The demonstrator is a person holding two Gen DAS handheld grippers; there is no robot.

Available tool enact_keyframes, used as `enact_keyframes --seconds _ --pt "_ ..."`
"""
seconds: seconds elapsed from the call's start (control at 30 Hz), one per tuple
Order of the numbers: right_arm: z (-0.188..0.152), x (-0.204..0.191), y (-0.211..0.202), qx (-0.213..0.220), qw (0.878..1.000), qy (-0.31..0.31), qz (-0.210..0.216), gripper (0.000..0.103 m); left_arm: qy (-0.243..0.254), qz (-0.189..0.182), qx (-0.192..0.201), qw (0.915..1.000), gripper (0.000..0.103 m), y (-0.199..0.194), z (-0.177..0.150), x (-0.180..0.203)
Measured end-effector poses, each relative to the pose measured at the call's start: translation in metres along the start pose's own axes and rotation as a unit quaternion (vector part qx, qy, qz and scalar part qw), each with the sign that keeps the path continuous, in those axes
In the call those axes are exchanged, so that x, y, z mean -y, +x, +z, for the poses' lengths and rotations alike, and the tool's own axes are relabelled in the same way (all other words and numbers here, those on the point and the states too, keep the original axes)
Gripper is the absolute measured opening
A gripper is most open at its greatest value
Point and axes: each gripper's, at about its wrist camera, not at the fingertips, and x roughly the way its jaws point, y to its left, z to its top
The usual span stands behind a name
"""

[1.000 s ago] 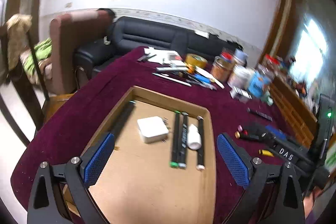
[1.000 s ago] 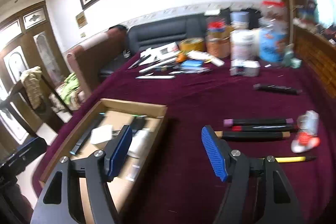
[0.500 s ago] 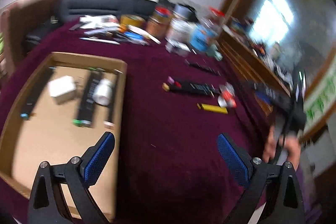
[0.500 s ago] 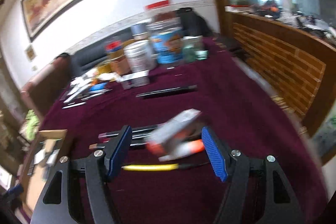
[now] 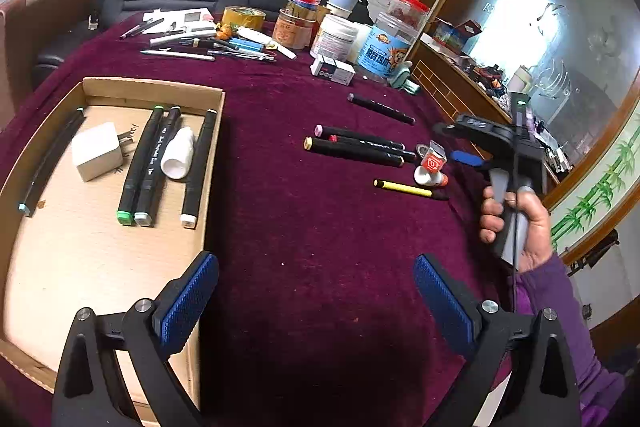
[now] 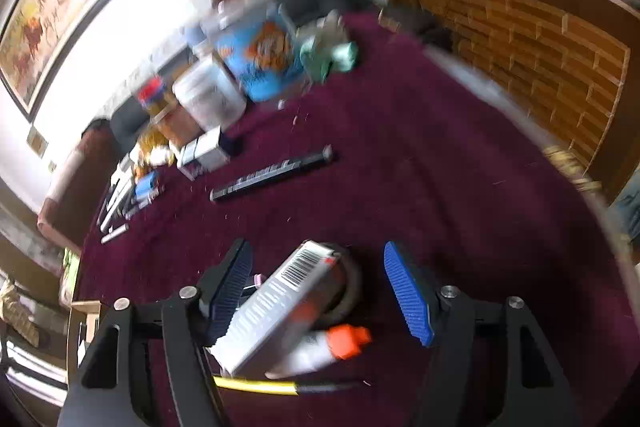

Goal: Organize rigid objects

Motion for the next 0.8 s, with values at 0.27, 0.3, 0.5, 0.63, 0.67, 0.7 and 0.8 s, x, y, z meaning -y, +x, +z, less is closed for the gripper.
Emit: enact_keyframes --seconds 0.27,0.3,0.5,0.63,0.67,0.7,0.8 --pt "-0.044 -0.069 0.008 -0.073 0.986 -0.113 0.097 0.053 -0.007 0.004 -0.01 0.9999 0.1 0.009 0.0 -0.005" --pt "-0.052 -0.074 0.008 -0.094 0.98 -0.108 0.139 0.053 -0.006 0.004 -0.012 0.9999 0.1 0.011 -0.001 -0.005" --pt "-0.066 -0.091 -0.011 -0.109 0.959 -0.11 0.239 0.054 -0.003 0.01 -0.017 0.9998 0.1 0.014 -0.001 -0.003" --pt "-0.058 -0.081 -0.027 -0.017 0.98 -0.128 0.152 0.06 0.004 0.015 -0.035 0.9993 0.1 0.024 -0.001 0.003" --pt "-0.057 -0.077 -0.028 -0.002 0.982 -0.126 0.137 0.06 0.006 0.015 -0.039 0.9991 0.1 0.027 0.0 0.006" --pt "-0.056 -0.069 -0.029 0.013 0.985 -0.118 0.129 0.06 0.01 0.015 -0.044 0.9989 0.1 0.031 0.003 0.01" --pt "-0.054 -0.054 -0.029 0.025 0.987 -0.098 0.123 0.06 0.025 0.02 -0.045 0.9985 0.1 0.042 0.016 0.024"
